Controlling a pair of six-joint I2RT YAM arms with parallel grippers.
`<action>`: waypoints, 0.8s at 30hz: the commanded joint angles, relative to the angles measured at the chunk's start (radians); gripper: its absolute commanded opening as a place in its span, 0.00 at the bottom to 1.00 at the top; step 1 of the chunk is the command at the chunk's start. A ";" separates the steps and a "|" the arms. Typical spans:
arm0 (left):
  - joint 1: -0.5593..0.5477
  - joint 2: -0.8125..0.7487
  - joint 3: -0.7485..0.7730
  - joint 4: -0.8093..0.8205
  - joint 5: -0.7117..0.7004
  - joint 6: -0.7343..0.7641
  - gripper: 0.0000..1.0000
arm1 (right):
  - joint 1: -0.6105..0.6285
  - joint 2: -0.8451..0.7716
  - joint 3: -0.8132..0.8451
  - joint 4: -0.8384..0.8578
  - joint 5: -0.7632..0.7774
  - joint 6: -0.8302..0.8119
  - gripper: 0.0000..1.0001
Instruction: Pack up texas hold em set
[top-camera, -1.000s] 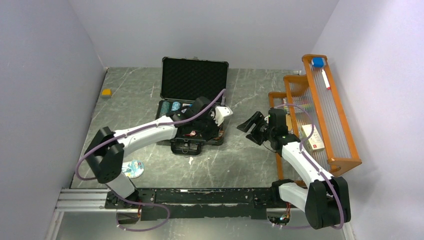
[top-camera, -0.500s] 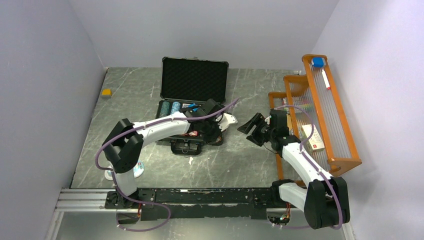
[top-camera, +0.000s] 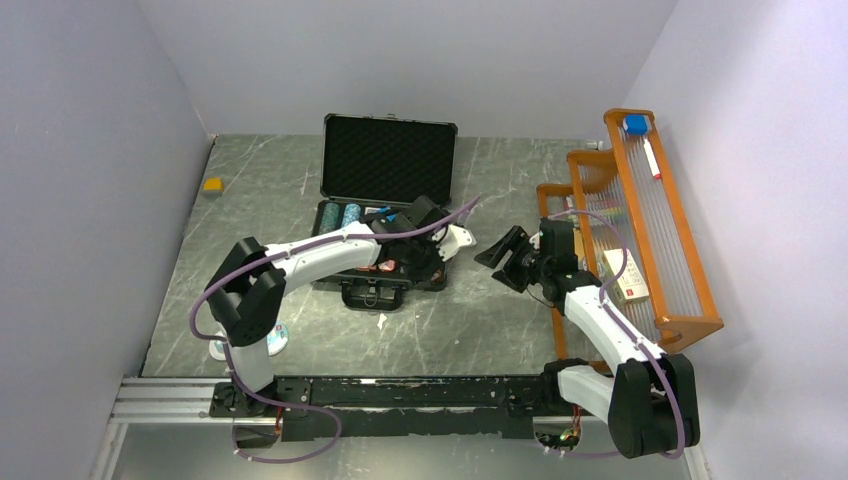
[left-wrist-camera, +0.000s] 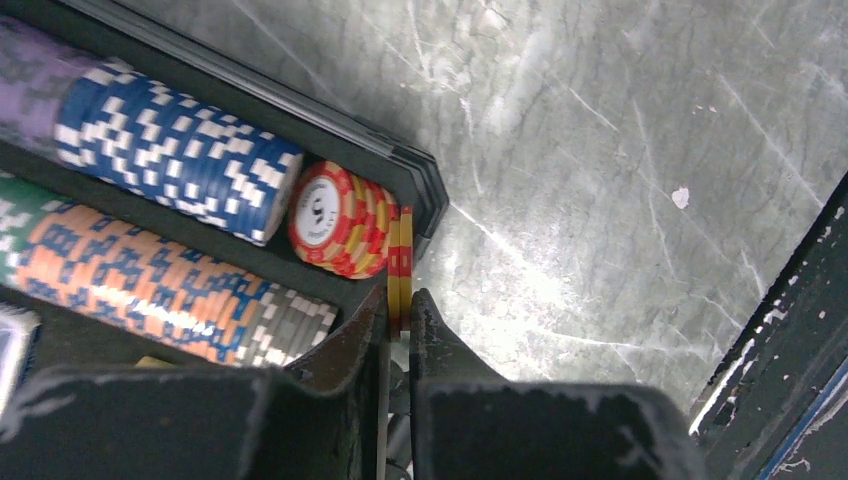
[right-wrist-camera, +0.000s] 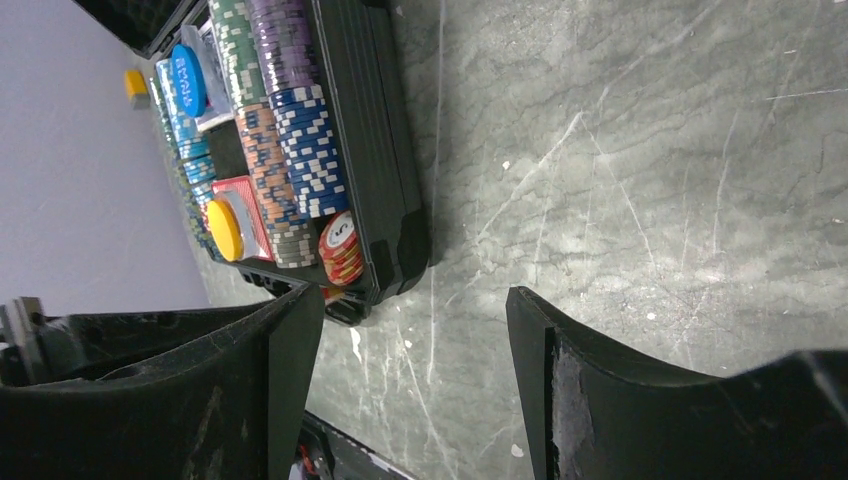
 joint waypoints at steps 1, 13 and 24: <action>0.009 0.012 0.076 -0.043 -0.017 0.037 0.07 | -0.009 0.002 -0.015 0.025 -0.025 -0.010 0.71; 0.009 0.021 0.067 -0.064 0.089 0.052 0.07 | -0.009 0.001 -0.025 0.028 -0.029 -0.014 0.71; 0.009 0.075 0.094 -0.078 0.031 0.052 0.07 | -0.011 0.004 -0.028 0.028 -0.030 -0.013 0.71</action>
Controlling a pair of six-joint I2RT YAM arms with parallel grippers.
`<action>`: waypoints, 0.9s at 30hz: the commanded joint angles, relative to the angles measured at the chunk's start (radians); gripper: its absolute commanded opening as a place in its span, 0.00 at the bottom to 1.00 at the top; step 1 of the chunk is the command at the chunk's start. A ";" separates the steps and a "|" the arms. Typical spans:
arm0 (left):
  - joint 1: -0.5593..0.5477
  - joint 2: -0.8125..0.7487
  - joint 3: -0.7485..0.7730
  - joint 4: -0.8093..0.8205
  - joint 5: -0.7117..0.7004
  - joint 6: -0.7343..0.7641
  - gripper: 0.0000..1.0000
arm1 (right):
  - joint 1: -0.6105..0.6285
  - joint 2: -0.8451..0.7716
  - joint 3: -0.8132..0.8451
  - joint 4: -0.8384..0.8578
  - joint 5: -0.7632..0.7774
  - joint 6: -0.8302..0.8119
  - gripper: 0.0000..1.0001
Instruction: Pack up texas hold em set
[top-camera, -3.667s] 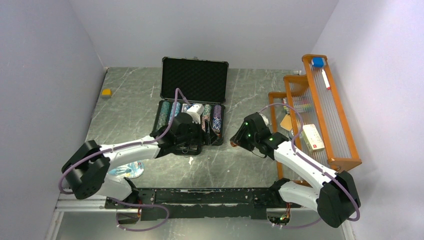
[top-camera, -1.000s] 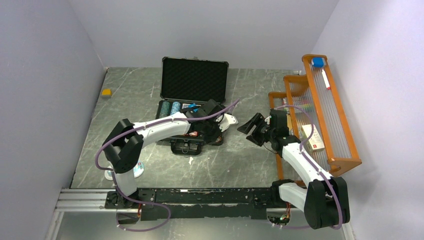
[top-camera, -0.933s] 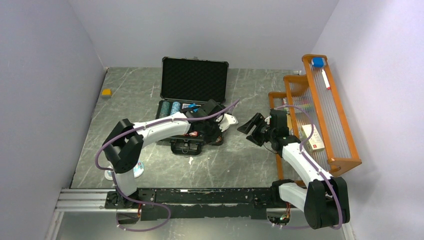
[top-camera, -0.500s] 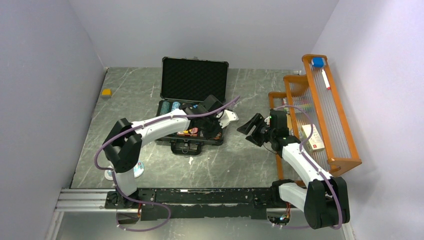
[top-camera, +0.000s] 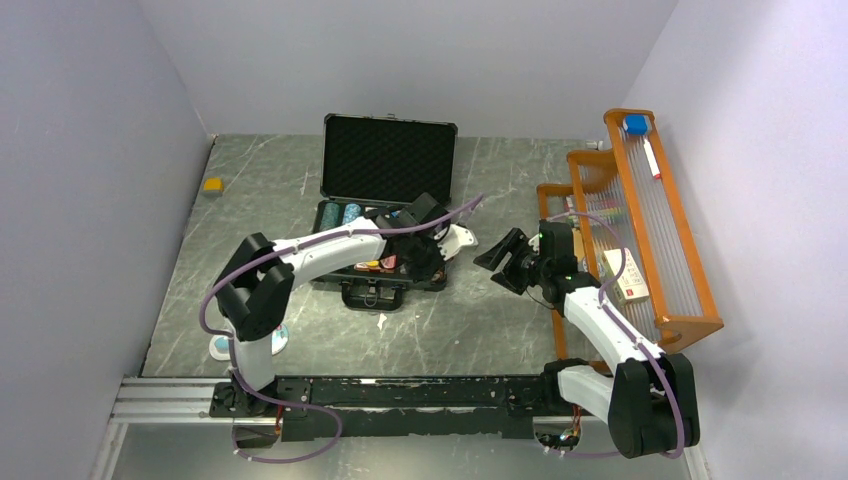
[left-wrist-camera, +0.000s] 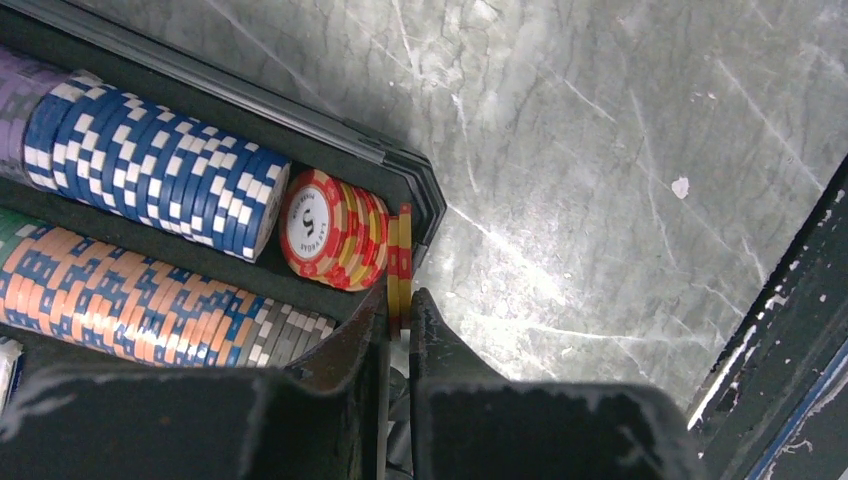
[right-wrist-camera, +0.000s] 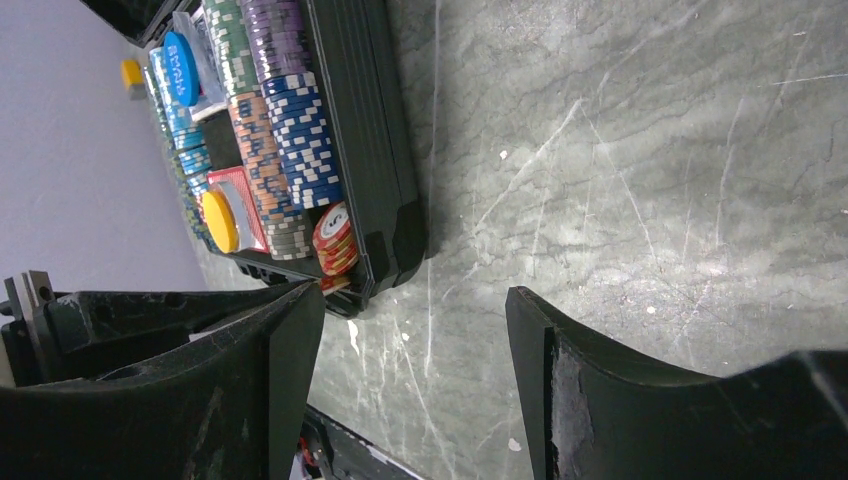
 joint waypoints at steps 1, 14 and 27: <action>0.002 0.042 0.047 -0.027 -0.038 0.011 0.07 | -0.011 0.004 -0.012 0.019 -0.011 -0.013 0.71; 0.002 0.033 0.059 -0.018 -0.131 0.006 0.07 | -0.012 -0.012 -0.014 0.010 -0.013 -0.015 0.71; 0.002 0.058 0.060 0.019 -0.209 -0.025 0.23 | -0.013 -0.014 -0.019 0.009 -0.016 -0.017 0.71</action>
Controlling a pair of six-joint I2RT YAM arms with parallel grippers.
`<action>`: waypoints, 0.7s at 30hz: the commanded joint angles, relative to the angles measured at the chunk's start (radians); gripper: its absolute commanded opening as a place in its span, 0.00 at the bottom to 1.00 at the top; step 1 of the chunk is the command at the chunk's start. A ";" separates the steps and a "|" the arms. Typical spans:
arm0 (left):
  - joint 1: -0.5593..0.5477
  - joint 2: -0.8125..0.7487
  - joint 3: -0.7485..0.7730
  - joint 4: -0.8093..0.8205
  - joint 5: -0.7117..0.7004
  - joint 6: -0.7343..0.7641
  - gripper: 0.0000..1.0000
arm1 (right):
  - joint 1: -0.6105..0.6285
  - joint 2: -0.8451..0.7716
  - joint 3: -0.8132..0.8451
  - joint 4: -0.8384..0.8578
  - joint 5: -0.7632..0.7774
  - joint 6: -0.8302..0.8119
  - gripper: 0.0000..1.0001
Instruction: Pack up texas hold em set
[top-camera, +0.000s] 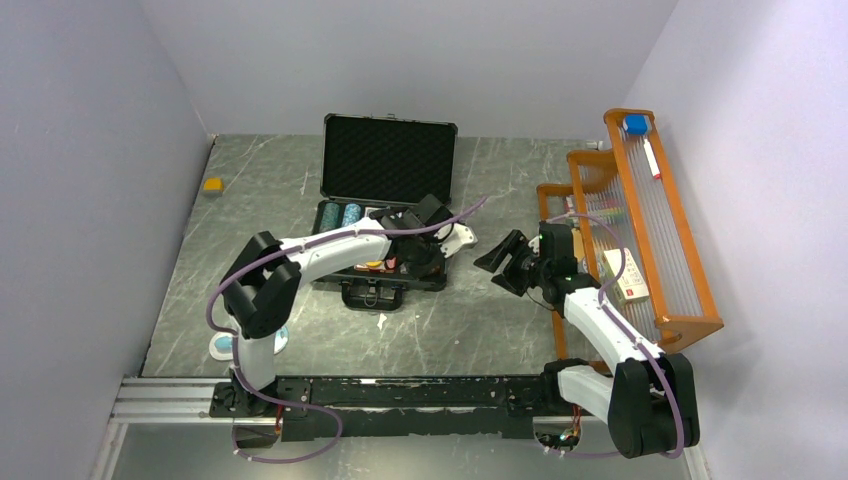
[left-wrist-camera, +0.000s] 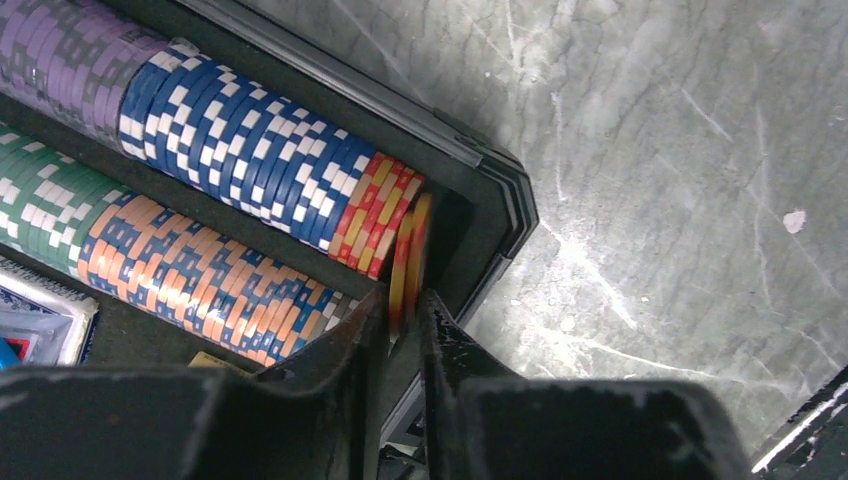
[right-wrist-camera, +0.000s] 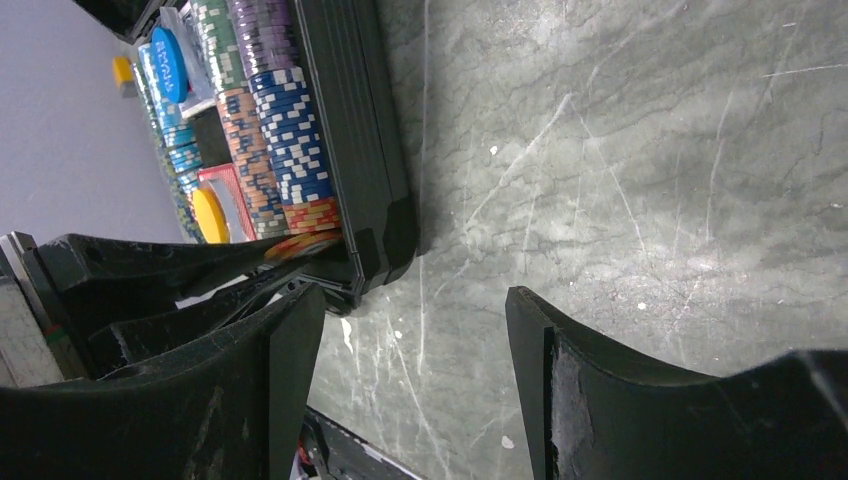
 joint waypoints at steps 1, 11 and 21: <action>0.005 0.014 0.024 0.021 -0.035 -0.014 0.27 | -0.009 -0.014 -0.011 0.009 -0.016 -0.011 0.71; 0.007 -0.075 -0.020 0.075 -0.031 -0.031 0.48 | -0.011 -0.004 -0.003 0.007 -0.010 -0.023 0.71; 0.104 -0.373 -0.190 0.260 -0.090 -0.198 0.57 | -0.009 0.012 0.083 -0.043 0.019 -0.132 0.72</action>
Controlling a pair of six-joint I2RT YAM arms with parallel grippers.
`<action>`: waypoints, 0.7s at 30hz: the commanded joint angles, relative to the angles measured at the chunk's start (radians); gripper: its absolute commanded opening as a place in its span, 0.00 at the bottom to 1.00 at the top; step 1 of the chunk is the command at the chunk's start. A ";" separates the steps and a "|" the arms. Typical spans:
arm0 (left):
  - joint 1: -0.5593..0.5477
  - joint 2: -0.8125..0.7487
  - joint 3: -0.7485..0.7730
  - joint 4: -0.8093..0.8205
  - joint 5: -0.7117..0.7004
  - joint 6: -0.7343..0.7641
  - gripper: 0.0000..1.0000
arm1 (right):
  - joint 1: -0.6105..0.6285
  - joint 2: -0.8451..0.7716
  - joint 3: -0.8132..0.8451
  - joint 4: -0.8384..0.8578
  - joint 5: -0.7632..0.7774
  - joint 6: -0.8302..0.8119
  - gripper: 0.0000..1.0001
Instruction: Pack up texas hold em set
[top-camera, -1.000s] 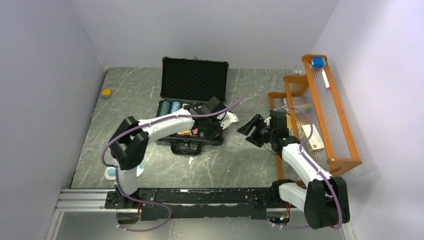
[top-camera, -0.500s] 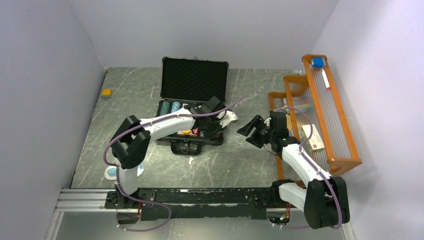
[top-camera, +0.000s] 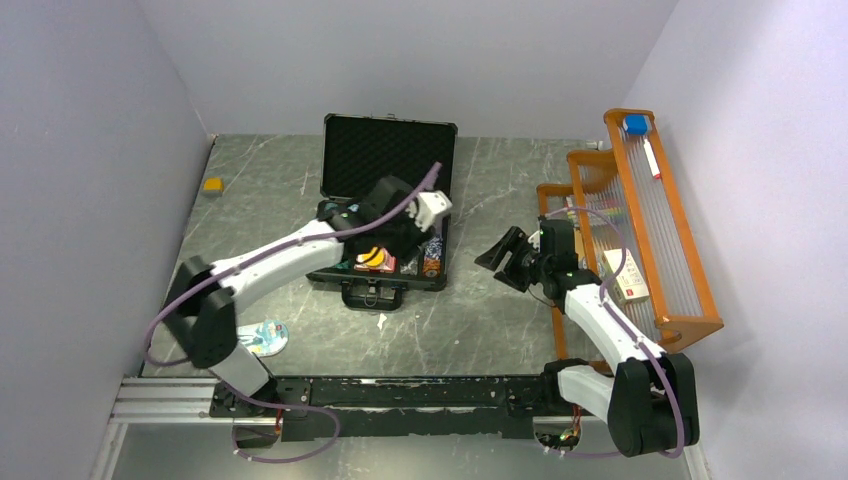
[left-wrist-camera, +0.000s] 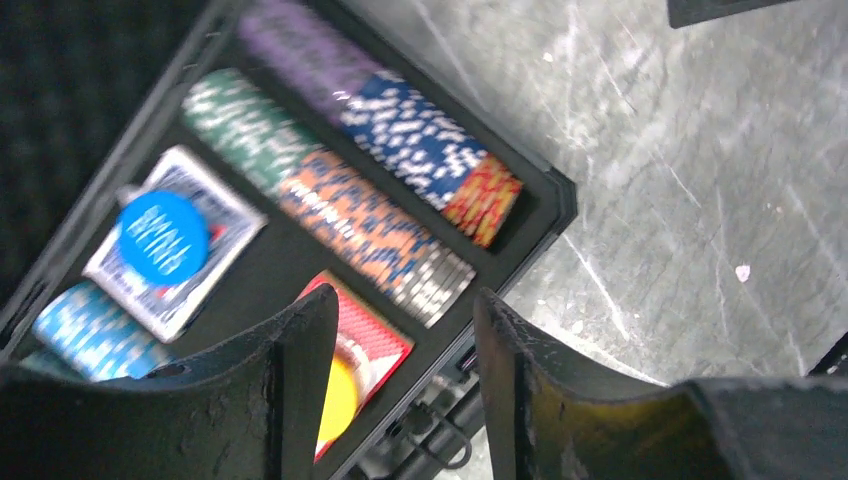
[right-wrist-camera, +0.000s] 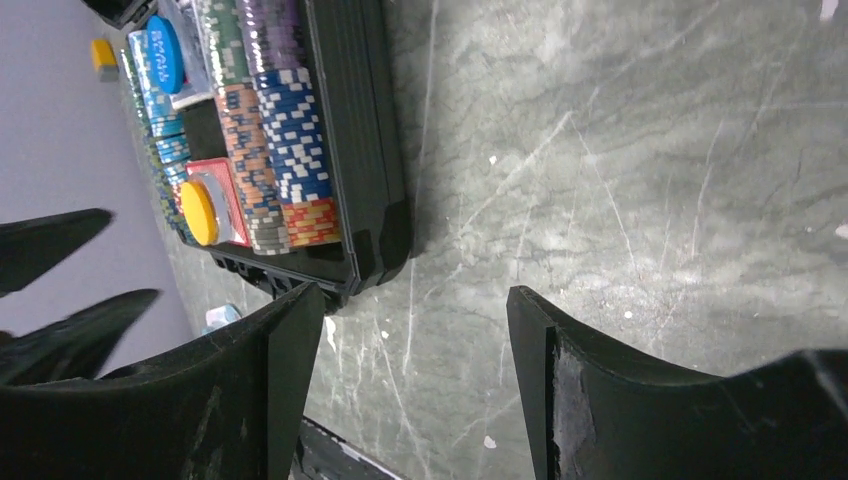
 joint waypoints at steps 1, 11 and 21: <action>0.062 -0.207 -0.098 0.150 -0.081 -0.129 0.58 | -0.008 0.015 0.075 -0.018 0.019 -0.086 0.72; 0.093 -0.627 -0.198 0.145 -0.415 -0.320 0.78 | 0.060 0.095 0.228 0.023 0.123 -0.138 0.73; 0.093 -0.871 -0.354 0.206 -0.550 -0.376 0.88 | 0.231 0.444 0.679 0.010 0.531 -0.251 0.72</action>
